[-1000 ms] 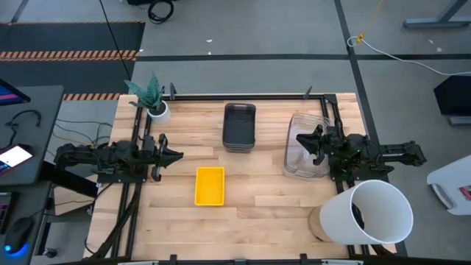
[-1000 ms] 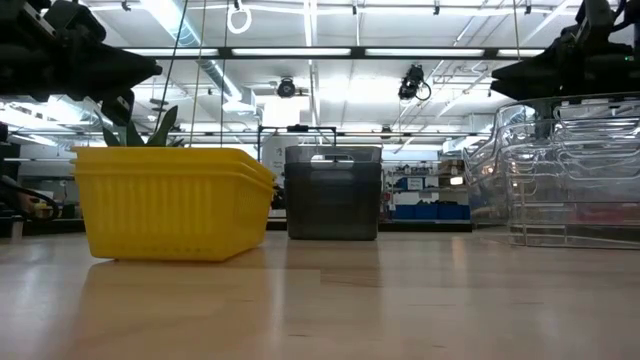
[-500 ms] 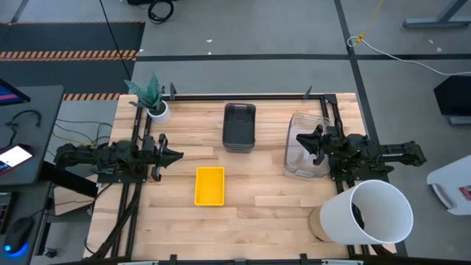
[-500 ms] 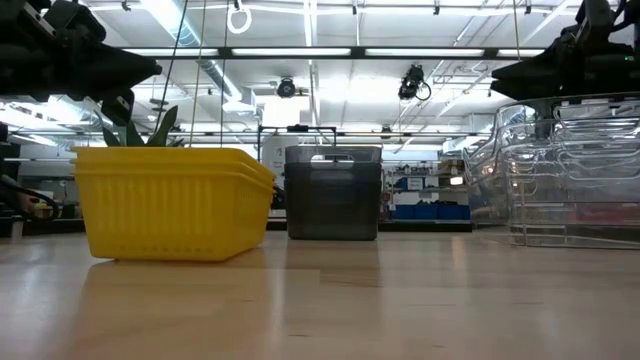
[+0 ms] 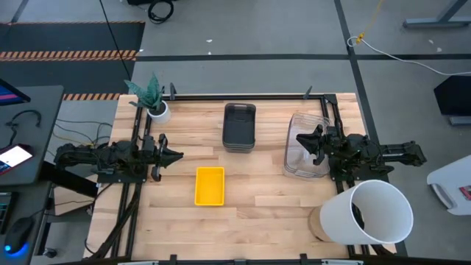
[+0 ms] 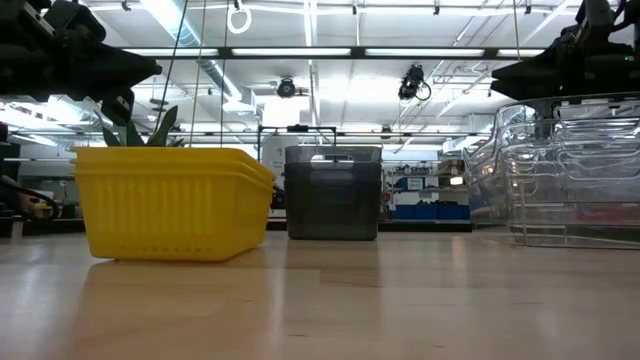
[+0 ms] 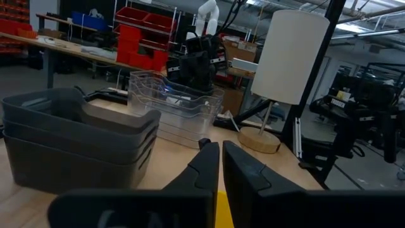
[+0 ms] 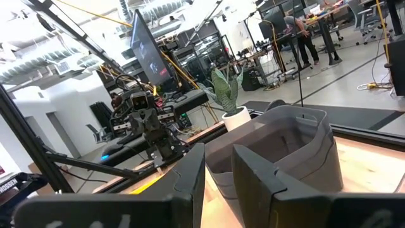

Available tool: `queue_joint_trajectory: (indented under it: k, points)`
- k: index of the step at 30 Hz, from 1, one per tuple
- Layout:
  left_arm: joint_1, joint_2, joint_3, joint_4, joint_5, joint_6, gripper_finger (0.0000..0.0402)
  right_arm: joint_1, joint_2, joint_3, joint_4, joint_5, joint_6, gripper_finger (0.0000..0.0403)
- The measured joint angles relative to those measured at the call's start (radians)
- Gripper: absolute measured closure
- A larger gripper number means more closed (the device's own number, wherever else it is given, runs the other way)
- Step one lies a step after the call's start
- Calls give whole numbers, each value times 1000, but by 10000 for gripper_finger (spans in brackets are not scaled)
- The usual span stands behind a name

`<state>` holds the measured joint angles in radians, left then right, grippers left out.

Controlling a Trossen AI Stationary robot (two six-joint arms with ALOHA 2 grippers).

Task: Stack baskets by color
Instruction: Return to Home Position

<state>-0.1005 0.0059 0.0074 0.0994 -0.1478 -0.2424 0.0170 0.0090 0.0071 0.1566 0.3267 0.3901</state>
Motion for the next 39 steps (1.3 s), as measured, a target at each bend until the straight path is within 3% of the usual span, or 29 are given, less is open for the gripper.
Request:
queue_joint_trajectory:
  k: [39]
  points:
    - [0,0,0,0,0,-8,374,0,0,0,0,0,0,319]
